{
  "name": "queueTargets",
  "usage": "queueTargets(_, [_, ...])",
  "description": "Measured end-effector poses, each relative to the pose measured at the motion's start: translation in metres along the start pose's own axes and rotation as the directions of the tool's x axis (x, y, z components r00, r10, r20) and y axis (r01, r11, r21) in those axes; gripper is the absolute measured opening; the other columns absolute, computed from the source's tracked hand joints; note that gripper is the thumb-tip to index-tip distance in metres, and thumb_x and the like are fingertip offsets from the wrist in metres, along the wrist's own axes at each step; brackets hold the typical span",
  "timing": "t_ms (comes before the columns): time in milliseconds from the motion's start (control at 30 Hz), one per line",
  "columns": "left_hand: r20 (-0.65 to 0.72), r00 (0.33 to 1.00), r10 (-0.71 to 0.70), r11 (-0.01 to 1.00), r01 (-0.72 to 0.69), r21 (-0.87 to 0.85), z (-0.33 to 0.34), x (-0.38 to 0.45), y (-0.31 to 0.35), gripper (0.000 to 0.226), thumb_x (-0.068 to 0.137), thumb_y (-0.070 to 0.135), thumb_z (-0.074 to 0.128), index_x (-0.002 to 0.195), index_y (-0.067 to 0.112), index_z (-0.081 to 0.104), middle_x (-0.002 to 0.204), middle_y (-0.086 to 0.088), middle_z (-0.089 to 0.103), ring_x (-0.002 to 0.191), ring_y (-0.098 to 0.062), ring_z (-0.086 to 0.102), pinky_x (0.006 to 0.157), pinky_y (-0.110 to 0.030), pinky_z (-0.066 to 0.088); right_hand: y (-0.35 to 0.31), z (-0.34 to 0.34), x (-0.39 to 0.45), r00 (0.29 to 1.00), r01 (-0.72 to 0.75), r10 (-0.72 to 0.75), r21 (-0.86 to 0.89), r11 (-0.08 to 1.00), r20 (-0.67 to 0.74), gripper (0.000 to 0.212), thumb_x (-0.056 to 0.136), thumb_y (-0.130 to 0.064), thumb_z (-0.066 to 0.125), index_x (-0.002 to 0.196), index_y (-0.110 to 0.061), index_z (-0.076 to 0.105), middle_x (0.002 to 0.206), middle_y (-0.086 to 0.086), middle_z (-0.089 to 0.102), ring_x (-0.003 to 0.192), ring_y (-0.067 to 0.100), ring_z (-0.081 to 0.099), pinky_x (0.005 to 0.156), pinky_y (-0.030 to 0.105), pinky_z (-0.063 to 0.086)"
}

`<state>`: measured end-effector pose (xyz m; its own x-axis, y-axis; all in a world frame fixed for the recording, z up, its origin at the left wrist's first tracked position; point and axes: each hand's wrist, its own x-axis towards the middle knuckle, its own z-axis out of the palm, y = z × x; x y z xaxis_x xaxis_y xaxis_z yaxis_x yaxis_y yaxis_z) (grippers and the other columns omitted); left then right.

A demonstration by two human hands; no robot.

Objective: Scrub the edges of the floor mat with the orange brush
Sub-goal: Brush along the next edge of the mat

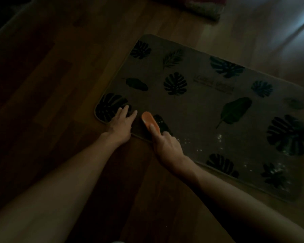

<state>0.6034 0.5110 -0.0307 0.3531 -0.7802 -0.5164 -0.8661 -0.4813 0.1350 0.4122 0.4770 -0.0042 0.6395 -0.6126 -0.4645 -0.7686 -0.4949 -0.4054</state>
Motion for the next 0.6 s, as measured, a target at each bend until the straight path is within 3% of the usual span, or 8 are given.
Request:
queueTargets(167, [0.035, 0.998, -0.053, 0.996, 0.051, 0.068, 0.000, -0.005, 0.014, 0.085, 0.097, 0.015, 0.054, 0.158, 0.029, -0.004, 0.165, -0.004, -0.017, 0.152, -0.030, -0.011, 0.122, -0.049, 0.015, 0.013, 0.001, -0.041, 0.999, 0.038, -0.038, -0.011, 0.999, 0.028, 0.064, 0.107, -0.024, 0.040, 0.159, -0.033, 0.003, 0.118, 0.017, 0.051, 0.084, 0.025, 0.060, 0.071, 0.038, 0.052])
queueTargets(300, [-0.018, 0.992, -0.122, 0.993, 0.122, -0.005, 0.001, -0.008, 0.030, 0.068, 0.103, 0.026, 0.043, 0.159, 0.025, 0.004, 0.166, -0.004, -0.010, 0.152, -0.031, -0.007, 0.121, -0.048, 0.016, 0.024, -0.001, -0.053, 0.999, 0.038, -0.037, -0.048, 0.998, 0.013, 0.065, 0.106, -0.025, 0.041, 0.158, -0.034, 0.004, 0.116, 0.016, 0.050, 0.073, 0.017, 0.053, 0.063, 0.032, 0.045])
queueTargets(367, [-0.034, 0.994, -0.102, 0.995, 0.102, -0.011, 0.001, -0.009, 0.030, 0.064, 0.104, 0.032, 0.041, 0.159, 0.025, 0.008, 0.167, -0.004, -0.006, 0.152, -0.031, -0.004, 0.121, -0.048, 0.017, 0.028, -0.002, -0.052, 1.000, 0.024, -0.024, -0.068, 0.997, -0.004, 0.067, 0.105, -0.023, 0.043, 0.159, -0.033, 0.005, 0.117, 0.016, 0.050, 0.076, 0.019, 0.055, 0.065, 0.031, 0.046])
queueTargets(433, [-0.039, 0.996, -0.084, 0.996, 0.082, -0.031, 0.002, -0.009, 0.025, 0.065, 0.104, 0.036, 0.043, 0.159, 0.026, 0.012, 0.167, -0.004, -0.003, 0.152, -0.031, -0.002, 0.121, -0.048, 0.018, 0.028, -0.004, -0.043, 1.000, 0.010, -0.011, -0.071, 0.997, -0.024, 0.066, 0.104, -0.023, 0.044, 0.159, -0.033, 0.007, 0.117, 0.015, 0.051, 0.082, 0.022, 0.058, 0.068, 0.033, 0.047])
queueTargets(600, [-0.011, 0.999, -0.053, 0.999, 0.053, -0.004, -0.002, -0.007, 0.019, 0.072, 0.100, 0.044, 0.051, 0.158, 0.027, 0.013, 0.167, -0.006, -0.002, 0.152, -0.032, 0.000, 0.119, -0.047, 0.019, 0.028, -0.009, -0.005, 0.999, -0.005, 0.003, -0.032, 0.999, -0.046, 0.060, 0.104, -0.031, 0.045, 0.154, -0.038, 0.014, 0.105, 0.012, 0.052, 0.070, 0.020, 0.053, 0.062, 0.037, 0.048])
